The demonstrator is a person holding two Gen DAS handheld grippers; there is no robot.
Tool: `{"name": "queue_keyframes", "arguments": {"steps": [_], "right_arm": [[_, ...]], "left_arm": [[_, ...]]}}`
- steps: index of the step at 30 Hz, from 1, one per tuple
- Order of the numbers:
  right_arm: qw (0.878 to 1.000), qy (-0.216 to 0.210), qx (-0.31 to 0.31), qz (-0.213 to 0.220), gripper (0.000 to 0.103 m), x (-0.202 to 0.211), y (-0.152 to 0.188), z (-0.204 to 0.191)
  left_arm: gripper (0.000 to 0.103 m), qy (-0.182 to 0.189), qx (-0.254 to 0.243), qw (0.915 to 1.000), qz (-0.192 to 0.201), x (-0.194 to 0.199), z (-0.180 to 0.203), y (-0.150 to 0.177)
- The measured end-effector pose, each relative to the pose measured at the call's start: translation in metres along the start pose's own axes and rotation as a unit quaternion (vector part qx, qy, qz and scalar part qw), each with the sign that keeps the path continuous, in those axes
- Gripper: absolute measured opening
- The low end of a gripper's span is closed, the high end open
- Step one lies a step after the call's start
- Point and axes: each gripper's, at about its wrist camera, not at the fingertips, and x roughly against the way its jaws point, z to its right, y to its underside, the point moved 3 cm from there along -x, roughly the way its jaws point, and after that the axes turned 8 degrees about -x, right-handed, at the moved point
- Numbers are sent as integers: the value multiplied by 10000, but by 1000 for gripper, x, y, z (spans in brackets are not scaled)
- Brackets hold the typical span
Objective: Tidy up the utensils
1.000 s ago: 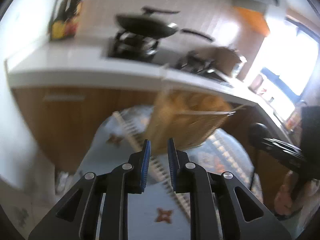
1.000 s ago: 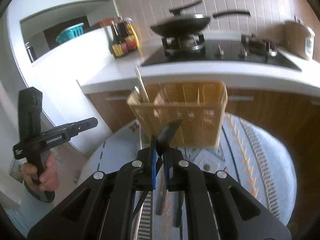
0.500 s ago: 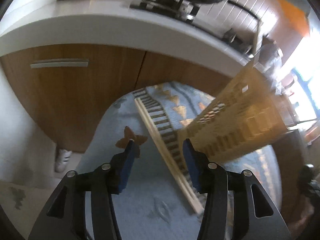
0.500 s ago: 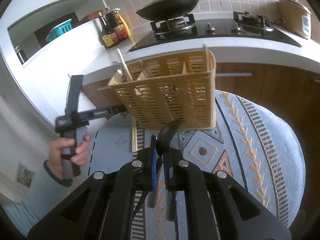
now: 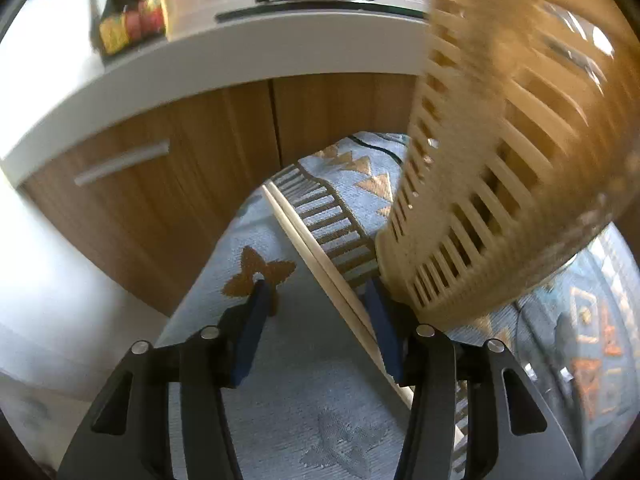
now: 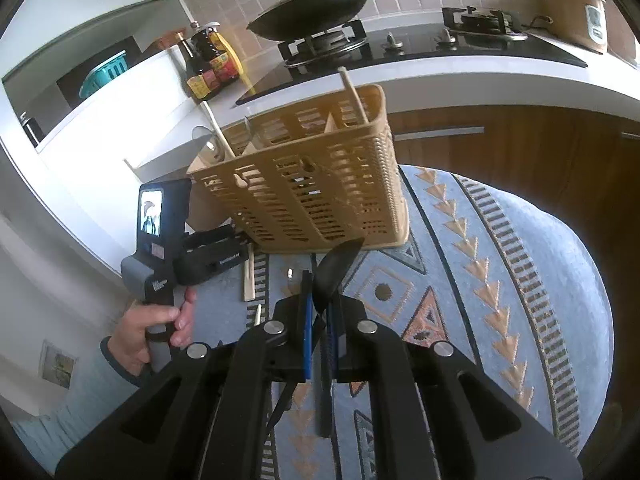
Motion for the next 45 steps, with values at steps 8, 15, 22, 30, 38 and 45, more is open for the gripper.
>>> {"name": "queue_keyframes", "arguments": {"steps": [8,15,22,30,38,45], "right_arm": [[9998,-187,-103,-9,5,6,2,1],[9997,-190,-16,-153,5,-2,9,-7],[9989,-219,-16,-415,5,-19,16,-16],[9982,-83,140,-574,5,-27,19,-23],[9981,-135,137,-586,5,-34,17,-25],[9989,-165,431,23,5,-8,7,-34]], "left_arm": [[12,360,-301,9988,-153,19,-15,24],[10,824,150,9957,-402,59,-19,81],[16,1127,346,9894,-853,72,-22,94],[23,1163,9,9872,-1091,51,-18,70],[9,192,-897,9886,-1195,53,11,66],[9,1171,263,9924,277,105,-8,57]]}}
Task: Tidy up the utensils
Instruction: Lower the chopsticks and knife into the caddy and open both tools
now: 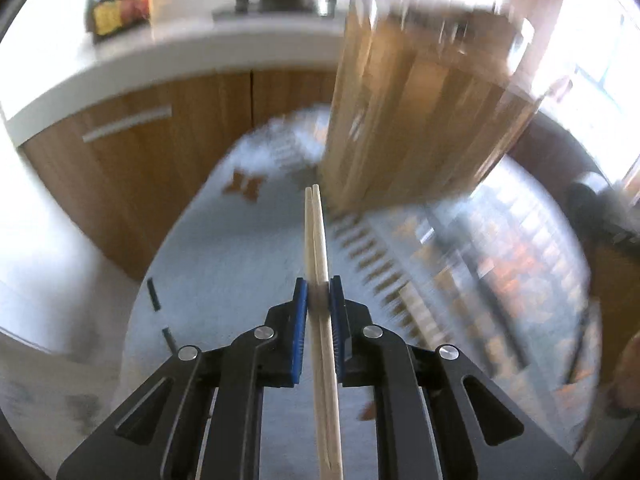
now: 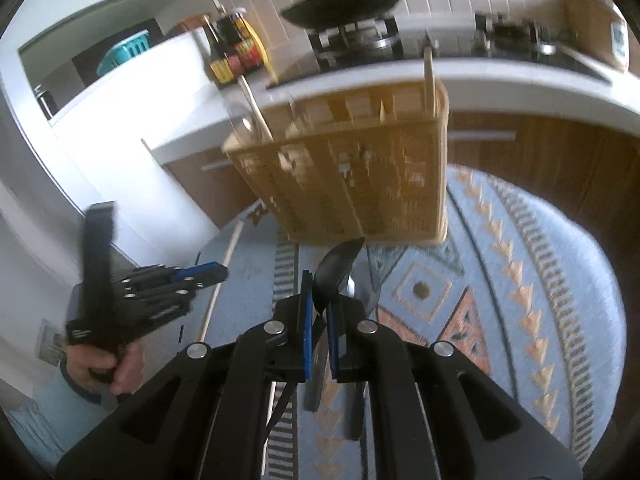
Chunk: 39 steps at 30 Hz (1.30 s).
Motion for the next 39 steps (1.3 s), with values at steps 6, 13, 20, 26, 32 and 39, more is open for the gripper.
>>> {"name": "queue_keyframes", "arguments": {"steps": [6,13,20,26,32,39], "right_arm": [[9965,-85,102,827,5,33,-22,-7],[9798,193,117,1986,5,59,-75,-17],[9446,932,326,3129,5,50,-120,-25],[9377,1343,374,3182,5,13,-137,-15],[9433,1462,349,2960,5,-17,-132,-7],[9558,1323,251,2613,5,-26,-118,-3]], "left_arm": [[9,214,371,9821,1833,84,9,-41],[9,-113,438,9319,3598,143,37,-101],[9,-672,394,9001,4287,115,58,-145],[9,-930,562,9036,4143,73,45,-150],[9,-1042,499,9101,3980,53,34,-142],[10,-942,364,9197,3794,49,32,-130]]}}
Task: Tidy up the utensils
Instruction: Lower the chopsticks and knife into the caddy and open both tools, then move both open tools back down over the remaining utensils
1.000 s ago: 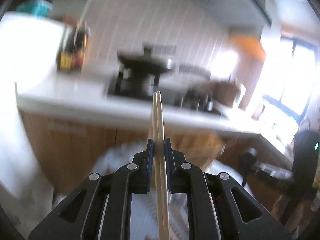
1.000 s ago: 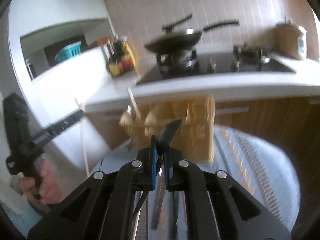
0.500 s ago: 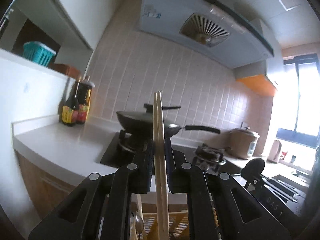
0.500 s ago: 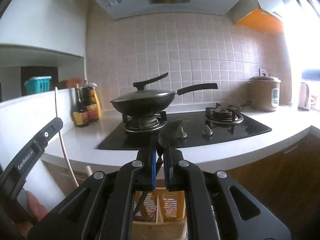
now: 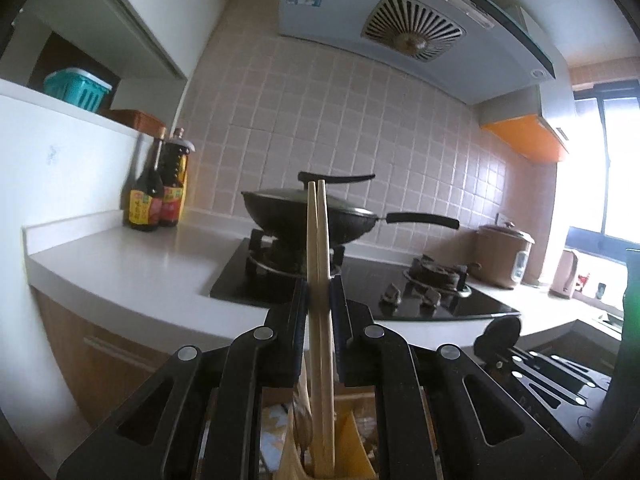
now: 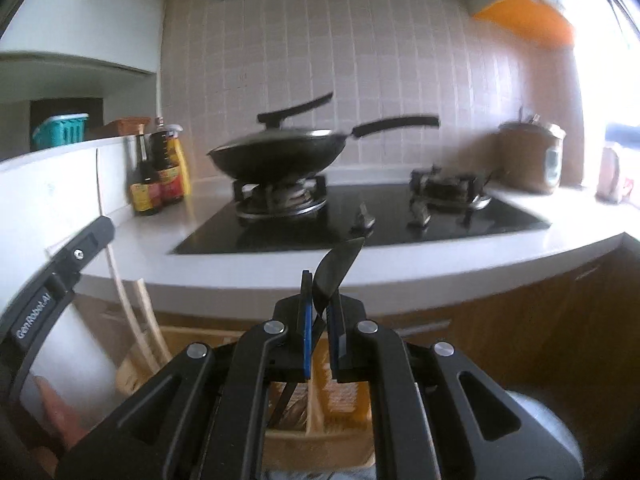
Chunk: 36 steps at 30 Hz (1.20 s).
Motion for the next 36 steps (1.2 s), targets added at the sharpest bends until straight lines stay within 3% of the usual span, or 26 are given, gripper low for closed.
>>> {"name": "queue_keyframes", "arguments": {"steps": [7,11,15,19,21,22,26,28,33,36], "right_arm": [[9980,-353,-379,-353,15,26,5,11],[9974,-404,-517,-301,54,53,1,18],[9976,-363,-537,-254,54,82,-6,22],[9943,-438,-692,-685,54,106,-9,30],[9907,-434,-661,-1110,54,110,-2,32],[9885,-420,-633,-1305,54,110,2,32],[9700,-517,-500,-2324,54,96,31,33],[9606,-500,-407,-2702,54,85,47,35],[9300,-606,-599,-3575,54,59,93,43],[9197,-621,-648,-3823,54,49,111,47]], "left_arm": [[21,108,34,9998,-136,28,-11,-6],[32,127,43,9998,-152,53,-18,-12],[35,100,96,9995,-297,76,-25,-15],[35,423,284,9938,-984,91,-30,-12],[35,673,329,9867,-1443,91,-30,-7],[35,859,337,9781,-1867,89,-27,0],[35,1224,489,9474,-2915,80,-23,31],[35,1390,544,9329,-3278,76,-21,51],[35,1406,221,9055,-3997,66,-5,104],[35,1458,119,8915,-4288,60,3,127]]}}
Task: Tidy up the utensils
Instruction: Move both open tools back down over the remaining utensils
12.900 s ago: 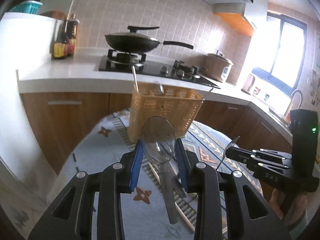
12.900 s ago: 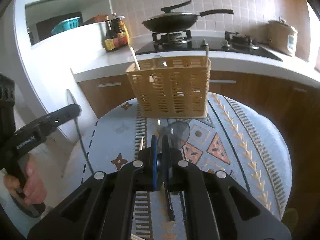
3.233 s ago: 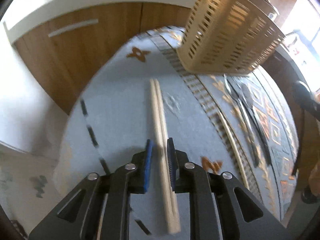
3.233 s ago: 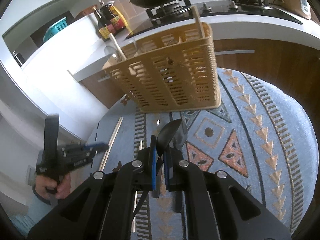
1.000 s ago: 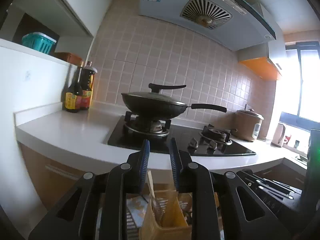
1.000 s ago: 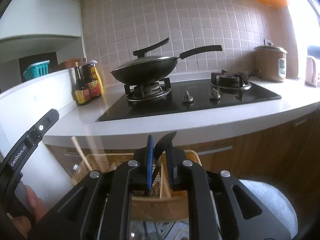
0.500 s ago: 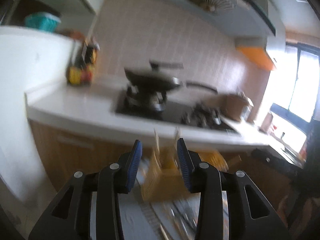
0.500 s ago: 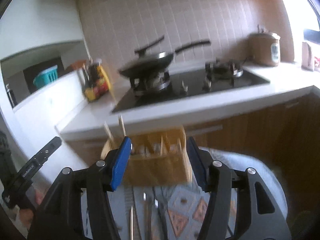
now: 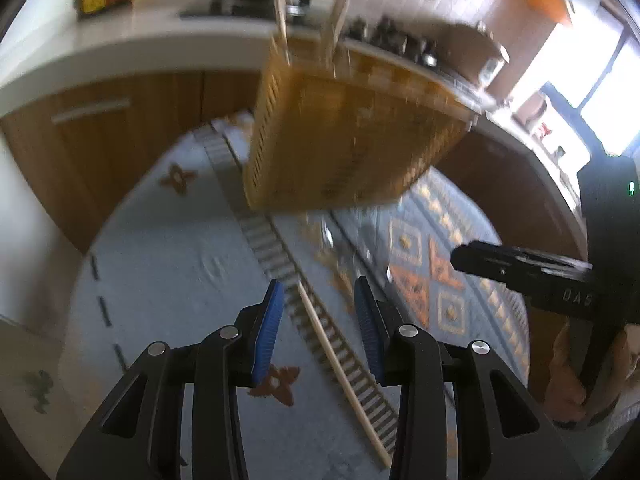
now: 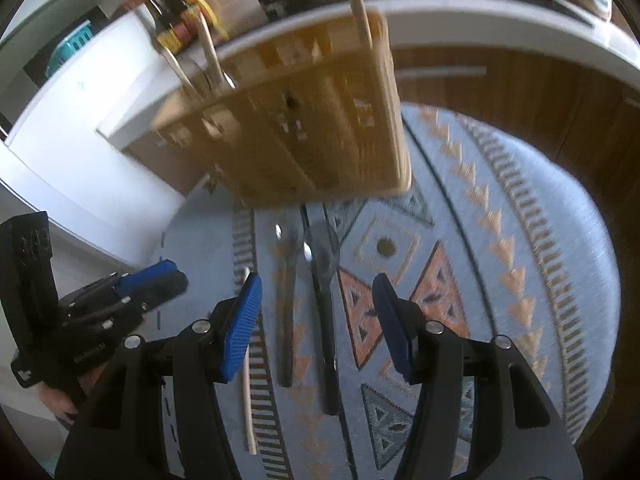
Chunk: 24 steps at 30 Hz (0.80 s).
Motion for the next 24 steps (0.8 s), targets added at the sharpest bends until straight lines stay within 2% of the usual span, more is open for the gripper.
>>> {"name": "queue_keyframes", "arguments": {"steps": [4,7,10,14,24], "right_arm": [[9997,68,-28,-214,54,-21,3,7],[9994,148,10,-316,54,-34,3,9],[9989,145,14,-438,54,-47,2,8],[9986,188,81,-483,54,-58,-1,4],[9975,436,324,-454,53,-82,-2,-19]], "left_arm": [[35,-147,-164,9993,-294,-25,8,13],[35,-395,-347,9974,-487,-42,14,22],[35,-449,-399,9964,-600,-53,19,30],[35,-682,-577,9946,-534,-58,24,33],[35,-932,-798,9912,-488,-63,34,29]]}}
